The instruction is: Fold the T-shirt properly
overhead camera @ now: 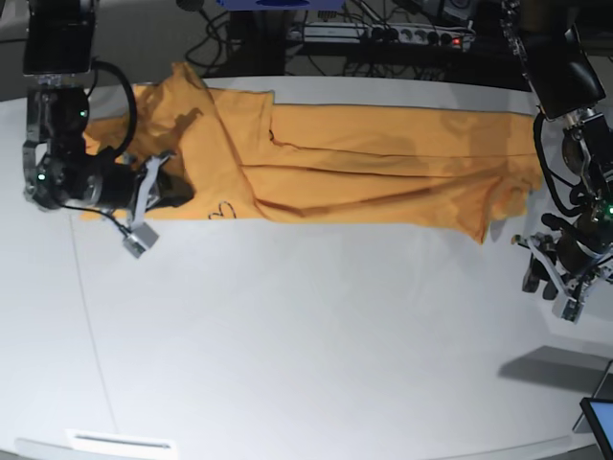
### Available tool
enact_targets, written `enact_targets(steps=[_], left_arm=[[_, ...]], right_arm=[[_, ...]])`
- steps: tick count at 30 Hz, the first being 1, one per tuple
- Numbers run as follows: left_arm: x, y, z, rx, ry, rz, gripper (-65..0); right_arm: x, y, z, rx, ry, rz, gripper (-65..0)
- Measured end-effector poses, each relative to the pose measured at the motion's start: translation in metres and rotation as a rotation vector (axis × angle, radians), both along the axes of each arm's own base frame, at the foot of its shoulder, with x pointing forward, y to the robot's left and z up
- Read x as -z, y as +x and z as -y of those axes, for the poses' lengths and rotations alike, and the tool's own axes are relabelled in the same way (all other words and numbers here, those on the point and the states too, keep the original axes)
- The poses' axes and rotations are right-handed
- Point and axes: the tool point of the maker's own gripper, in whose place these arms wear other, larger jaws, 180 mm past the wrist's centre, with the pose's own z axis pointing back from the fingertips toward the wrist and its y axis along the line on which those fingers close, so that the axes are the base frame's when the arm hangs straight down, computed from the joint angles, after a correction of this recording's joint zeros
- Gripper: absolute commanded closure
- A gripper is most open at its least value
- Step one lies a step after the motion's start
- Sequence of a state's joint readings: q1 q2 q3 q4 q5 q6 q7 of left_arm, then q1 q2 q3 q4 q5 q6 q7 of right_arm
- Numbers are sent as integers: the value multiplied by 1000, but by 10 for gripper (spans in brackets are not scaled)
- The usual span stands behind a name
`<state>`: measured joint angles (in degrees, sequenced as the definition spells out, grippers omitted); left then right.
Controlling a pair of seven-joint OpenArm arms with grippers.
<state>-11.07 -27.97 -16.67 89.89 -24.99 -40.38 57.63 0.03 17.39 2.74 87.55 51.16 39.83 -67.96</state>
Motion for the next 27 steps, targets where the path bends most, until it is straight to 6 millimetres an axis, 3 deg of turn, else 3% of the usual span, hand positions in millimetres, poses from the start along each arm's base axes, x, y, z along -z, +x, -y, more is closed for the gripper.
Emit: enact_targets(steps=[8,19,27], left_arm=[[0,0,0,1,3,-1,-227],[1,0,1,1,1,-1,-227],[0,0,1,2,-2,0,-227]], right_arm=[[12,-18,-8,-17,16,-46,-1],[-7,1,-6,-27,1,26,-1],[-6,18,32,4,-70,25,-1]])
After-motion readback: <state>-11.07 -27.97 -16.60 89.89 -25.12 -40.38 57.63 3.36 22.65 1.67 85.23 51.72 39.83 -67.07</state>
